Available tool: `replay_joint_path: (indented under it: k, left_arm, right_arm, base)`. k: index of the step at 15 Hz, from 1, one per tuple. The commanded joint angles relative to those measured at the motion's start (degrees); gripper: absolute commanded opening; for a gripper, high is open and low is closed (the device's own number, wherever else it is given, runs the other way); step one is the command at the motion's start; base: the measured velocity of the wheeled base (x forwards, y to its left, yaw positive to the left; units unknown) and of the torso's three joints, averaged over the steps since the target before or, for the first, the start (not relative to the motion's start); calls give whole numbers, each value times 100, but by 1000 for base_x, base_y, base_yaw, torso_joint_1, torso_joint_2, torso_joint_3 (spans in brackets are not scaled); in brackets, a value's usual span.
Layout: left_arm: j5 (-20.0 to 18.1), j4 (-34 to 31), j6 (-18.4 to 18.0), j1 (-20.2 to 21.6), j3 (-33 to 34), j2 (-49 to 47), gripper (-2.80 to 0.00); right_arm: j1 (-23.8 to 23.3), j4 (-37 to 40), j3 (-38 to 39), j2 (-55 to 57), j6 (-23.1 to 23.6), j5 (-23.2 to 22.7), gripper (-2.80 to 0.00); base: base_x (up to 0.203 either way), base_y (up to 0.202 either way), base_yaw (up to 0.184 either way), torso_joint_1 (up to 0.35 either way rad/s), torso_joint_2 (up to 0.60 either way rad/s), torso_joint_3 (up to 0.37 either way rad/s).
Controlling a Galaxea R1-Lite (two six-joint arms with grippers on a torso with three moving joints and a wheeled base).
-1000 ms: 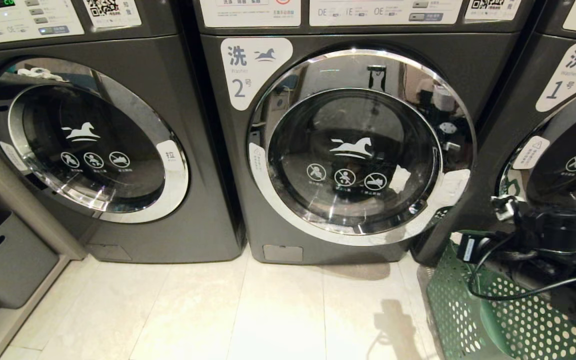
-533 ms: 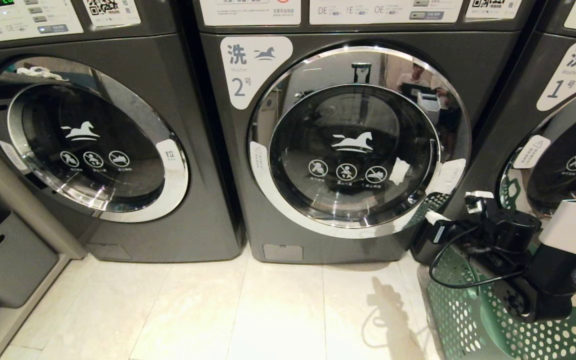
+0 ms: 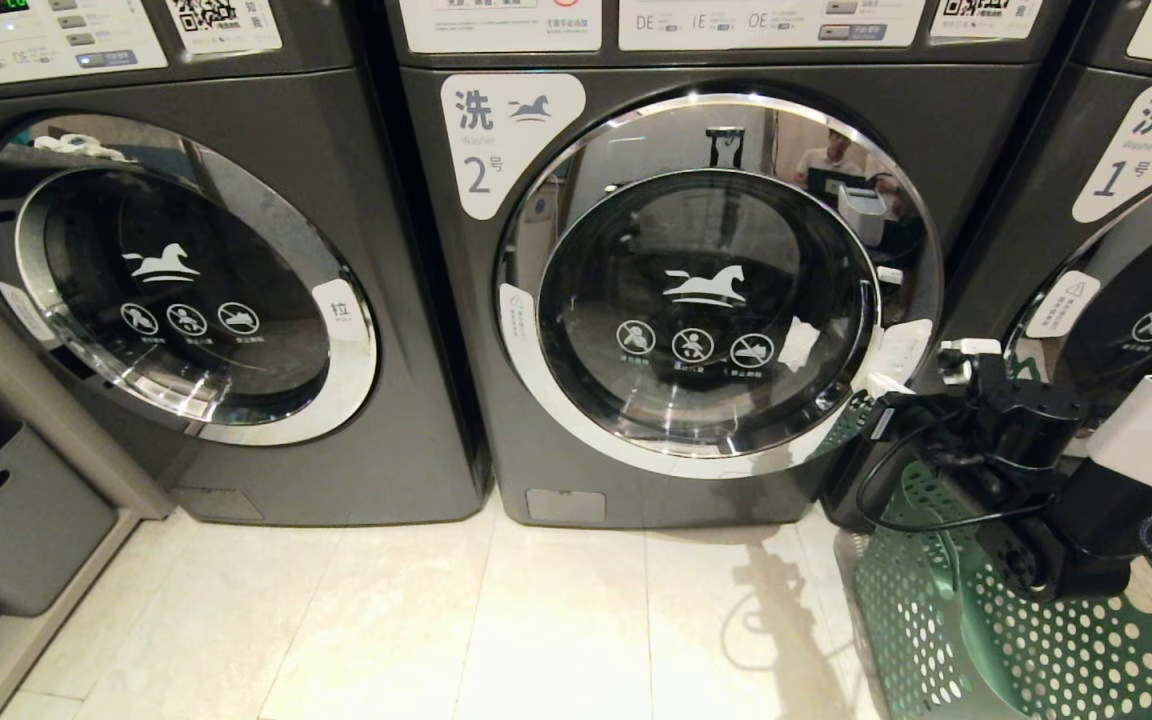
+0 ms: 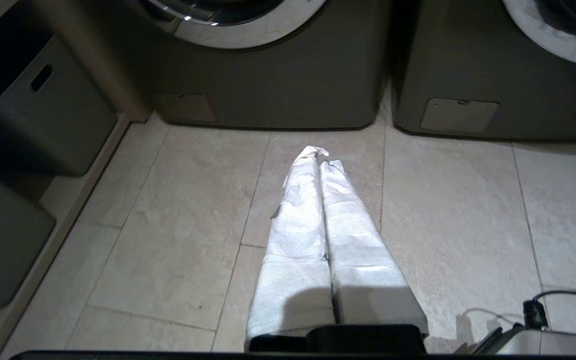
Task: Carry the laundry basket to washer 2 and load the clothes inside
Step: Press the washing machine door tightly with the right hand
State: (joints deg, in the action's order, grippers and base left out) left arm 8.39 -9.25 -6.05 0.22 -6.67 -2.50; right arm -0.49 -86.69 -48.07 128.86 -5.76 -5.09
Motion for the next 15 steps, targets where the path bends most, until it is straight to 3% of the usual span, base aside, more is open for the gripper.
replay_joint_path:
  k: [1,5,8,15]
  left_arm:
    - [-419,136,-284,-25,189,260,-280]
    - [-578,629,-418,-27,399,259,-280]
    - [-997,775,-511,-22,491,259,-280]
    - [-997,908,-468,-30,536,259,-280]
  right_arm:
    - [-10,-64,-149,-51,28,3,-280]
    - [-37,-68,-319,17,107,9,-280]
    - [-55,-25,-646,177,515,321,-280]
    - [-145,-84,-1841,605,598,483,-280]
  base:
    - [0,0,0,0,0,0]
    - [0,0,0,0,0,0]
    - [0,0,0,0,0,0]
    - [0,0,0,0,0,0]
